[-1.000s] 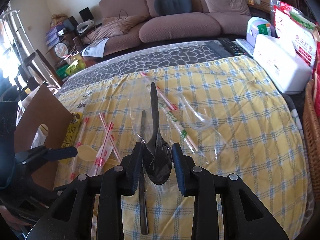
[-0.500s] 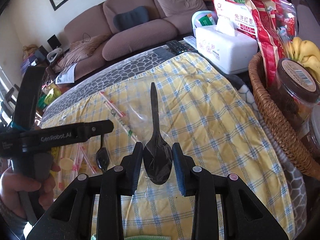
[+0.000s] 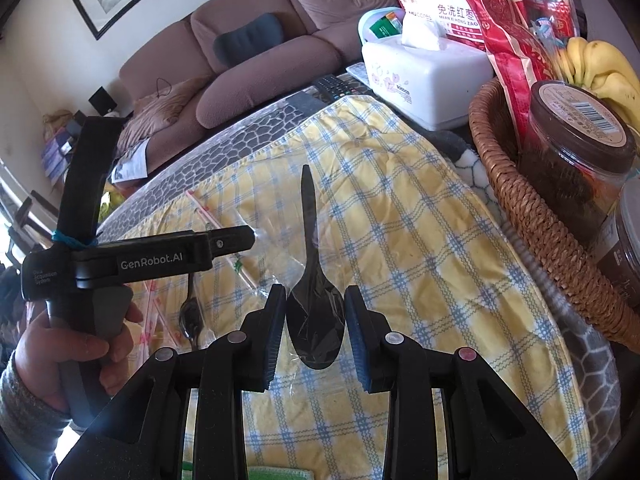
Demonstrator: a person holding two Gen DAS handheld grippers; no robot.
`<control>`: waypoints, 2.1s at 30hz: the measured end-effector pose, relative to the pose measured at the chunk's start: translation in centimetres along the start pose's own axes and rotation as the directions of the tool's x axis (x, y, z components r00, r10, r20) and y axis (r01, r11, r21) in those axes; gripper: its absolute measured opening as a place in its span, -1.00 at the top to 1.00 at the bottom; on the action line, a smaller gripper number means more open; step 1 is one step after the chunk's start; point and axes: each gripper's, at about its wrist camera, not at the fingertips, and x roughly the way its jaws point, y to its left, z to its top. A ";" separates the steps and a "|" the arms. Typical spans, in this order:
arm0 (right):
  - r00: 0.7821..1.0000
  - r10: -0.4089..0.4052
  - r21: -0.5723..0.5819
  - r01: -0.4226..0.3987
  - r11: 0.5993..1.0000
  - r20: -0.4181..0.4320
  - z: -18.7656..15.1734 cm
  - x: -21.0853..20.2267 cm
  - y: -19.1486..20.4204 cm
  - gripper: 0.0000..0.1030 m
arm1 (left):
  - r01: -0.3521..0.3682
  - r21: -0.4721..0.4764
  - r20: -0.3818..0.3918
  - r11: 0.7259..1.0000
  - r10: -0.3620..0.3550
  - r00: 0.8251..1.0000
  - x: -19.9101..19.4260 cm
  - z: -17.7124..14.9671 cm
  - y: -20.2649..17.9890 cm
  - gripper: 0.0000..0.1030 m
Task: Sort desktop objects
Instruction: 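Grasp a clear plastic spoon with the left gripper while the right gripper holds the black spoon, then carry both spoons over the cardboard box and open both grippers to drop them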
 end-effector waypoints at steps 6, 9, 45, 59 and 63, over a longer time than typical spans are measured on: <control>1.000 0.000 0.007 0.000 1.000 -0.007 -0.2 0.1 -0.2 0.41 | -0.046 0.249 -0.003 0.967 0.048 0.999 0.9 -1.0 -2.8 0.04; 1.000 0.004 -0.001 -0.004 1.000 -0.012 -0.2 0.3 0.0 0.41 | -0.085 0.332 0.021 0.939 0.083 0.996 1.3 -1.3 -3.8 0.06; 0.985 0.172 -0.136 -0.167 0.977 0.023 -1.1 -5.0 11.2 0.41 | 0.156 0.072 0.293 0.985 -0.170 0.941 -28.0 -7.9 7.5 0.92; 0.951 0.305 -0.276 -0.306 0.911 -0.046 -4.0 -8.8 25.7 0.41 | -0.013 -0.052 0.218 0.999 0.025 0.976 -33.3 -19.5 19.7 0.92; 0.945 0.320 -0.301 -0.325 0.896 -0.067 -5.4 -8.9 28.9 0.41 | -0.032 -0.053 0.170 0.998 0.041 0.985 -30.9 -21.1 20.5 0.92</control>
